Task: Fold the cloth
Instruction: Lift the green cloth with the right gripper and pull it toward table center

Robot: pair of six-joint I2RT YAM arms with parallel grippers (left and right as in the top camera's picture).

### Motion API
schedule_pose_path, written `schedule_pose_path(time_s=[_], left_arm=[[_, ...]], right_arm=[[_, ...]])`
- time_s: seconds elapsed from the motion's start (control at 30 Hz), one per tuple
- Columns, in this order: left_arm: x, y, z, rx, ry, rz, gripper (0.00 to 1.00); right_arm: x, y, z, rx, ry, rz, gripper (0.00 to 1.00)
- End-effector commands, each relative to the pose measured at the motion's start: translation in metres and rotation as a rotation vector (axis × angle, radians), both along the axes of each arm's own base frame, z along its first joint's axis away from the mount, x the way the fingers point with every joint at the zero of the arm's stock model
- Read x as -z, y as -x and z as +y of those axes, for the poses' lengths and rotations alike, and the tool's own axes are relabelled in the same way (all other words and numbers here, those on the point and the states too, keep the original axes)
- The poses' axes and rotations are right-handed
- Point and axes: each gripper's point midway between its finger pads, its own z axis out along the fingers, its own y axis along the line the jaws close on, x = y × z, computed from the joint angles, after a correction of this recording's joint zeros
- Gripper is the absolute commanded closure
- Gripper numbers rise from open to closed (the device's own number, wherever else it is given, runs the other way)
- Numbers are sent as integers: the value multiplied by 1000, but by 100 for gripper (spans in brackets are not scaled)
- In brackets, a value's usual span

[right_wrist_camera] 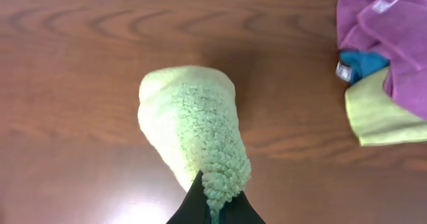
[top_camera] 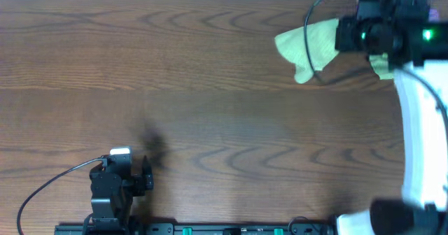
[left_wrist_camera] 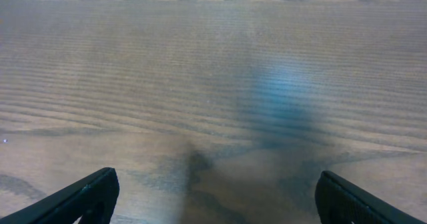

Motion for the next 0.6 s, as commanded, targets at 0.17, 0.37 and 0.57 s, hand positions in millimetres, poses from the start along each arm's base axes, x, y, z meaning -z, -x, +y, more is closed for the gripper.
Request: schedule_pose_path(time_s=[0.17, 0.37, 0.57], left_arm=[[11, 5, 3, -16, -3, 39, 5], [11, 5, 3, -16, -3, 39, 5], [11, 5, 3, -16, -3, 39, 5]], right_arm=[[61, 68, 36, -108, -84, 104, 99], [102, 92, 59, -137, -127, 214, 99], [96, 95, 85, -207, -103, 176, 99]])
